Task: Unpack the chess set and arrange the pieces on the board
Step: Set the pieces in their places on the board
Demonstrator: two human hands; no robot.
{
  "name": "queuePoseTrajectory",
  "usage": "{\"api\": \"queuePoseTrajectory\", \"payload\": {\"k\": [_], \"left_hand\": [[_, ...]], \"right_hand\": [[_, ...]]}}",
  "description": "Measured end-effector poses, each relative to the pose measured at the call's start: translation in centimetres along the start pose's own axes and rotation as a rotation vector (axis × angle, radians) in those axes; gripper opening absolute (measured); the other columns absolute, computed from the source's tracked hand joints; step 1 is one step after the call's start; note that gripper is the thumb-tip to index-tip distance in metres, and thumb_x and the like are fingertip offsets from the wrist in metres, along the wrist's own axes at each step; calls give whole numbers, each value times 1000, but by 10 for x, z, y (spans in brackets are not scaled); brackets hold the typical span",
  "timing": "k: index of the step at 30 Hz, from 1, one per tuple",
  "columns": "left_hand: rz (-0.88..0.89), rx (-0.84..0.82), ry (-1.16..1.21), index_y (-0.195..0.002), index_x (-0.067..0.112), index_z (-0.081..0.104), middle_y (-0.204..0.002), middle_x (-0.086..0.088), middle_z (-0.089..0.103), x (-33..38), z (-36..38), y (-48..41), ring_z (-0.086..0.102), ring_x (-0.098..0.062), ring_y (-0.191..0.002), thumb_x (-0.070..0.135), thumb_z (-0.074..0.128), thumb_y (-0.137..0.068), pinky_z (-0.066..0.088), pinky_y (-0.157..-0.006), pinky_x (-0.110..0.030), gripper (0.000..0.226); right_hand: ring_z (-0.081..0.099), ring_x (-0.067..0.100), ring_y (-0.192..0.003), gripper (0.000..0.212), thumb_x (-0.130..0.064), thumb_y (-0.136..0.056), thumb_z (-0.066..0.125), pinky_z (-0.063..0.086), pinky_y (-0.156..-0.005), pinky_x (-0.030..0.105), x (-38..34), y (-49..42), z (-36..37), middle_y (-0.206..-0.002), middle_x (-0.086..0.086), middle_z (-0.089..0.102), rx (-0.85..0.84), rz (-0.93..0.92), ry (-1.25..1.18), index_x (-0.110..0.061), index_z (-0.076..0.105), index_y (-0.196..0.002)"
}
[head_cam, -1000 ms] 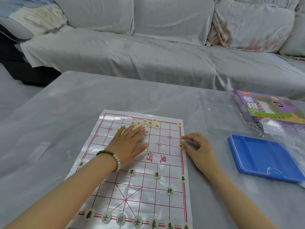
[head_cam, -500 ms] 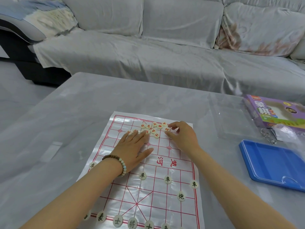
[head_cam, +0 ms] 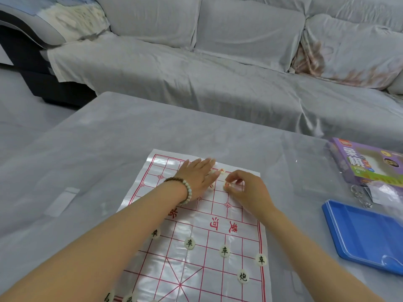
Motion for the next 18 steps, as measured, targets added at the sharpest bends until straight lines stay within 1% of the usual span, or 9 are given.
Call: {"api": "queuePoseTrajectory", "payload": {"k": [3,6,9,11,14,16,18], "left_hand": [[56,-28,-81,-149,19,6,-157,1,5,12,5,-14,4,-19,-144,41,9,-100,9,-116,-41,54],[88,-58,-63,-149,19,5,-157,2,3,16,9,-12,1,-17,-144,48,7,-97,6,-116,-37,59],[158,-113,-101,-149,21,3,-157,4,0,19,9,5,-3,-13,-144,52,9,-96,2,-116,-32,62],[184,-128,-105,-149,22,4,-157,5,0,20,5,17,-2,-12,-144,51,11,-97,2,-117,-31,60],[143,-62,-93,-149,21,7,-157,4,3,5,-5,27,2,-12,-144,49,12,-97,5,-117,-32,60],[64,-25,-76,-149,20,7,-157,4,4,-14,-9,28,3,-12,-144,51,10,-96,5,-117,-32,62],[5,-33,-55,-149,20,10,-157,5,6,-31,-10,27,3,-12,-144,52,9,-96,4,-117,-33,62]], "right_hand": [[57,1,-82,11,-25,-80,71,36,-67,6,5,0,-11,-84,-20,63,76,-1,-89,-29,63,-86],[58,3,-77,10,-23,-80,72,37,-64,2,6,-6,-20,-84,-17,65,138,26,-195,-27,64,-86],[59,4,-74,10,-21,-81,72,42,-63,4,2,-14,-25,-84,-16,65,153,38,-266,-23,65,-88],[59,4,-75,11,-23,-81,72,43,-64,5,-2,-20,-23,-85,-14,65,149,32,-274,-22,66,-89],[59,4,-77,12,-25,-81,71,42,-65,4,-10,-31,-11,-87,-14,66,121,24,-261,-21,67,-92],[60,7,-79,12,-24,-82,71,43,-64,6,-18,-38,1,-88,-12,66,84,13,-248,-20,67,-92],[61,9,-81,11,-23,-82,71,44,-66,10,-25,-45,13,-89,-10,66,37,22,-217,-22,66,-92]]}}
Point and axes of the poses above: each hand's wrist, its own y-axis away from the middle knuckle, its own z-axis out of the palm, x = y × z, the point moved 2 cm from there along -y, towards the middle knuckle
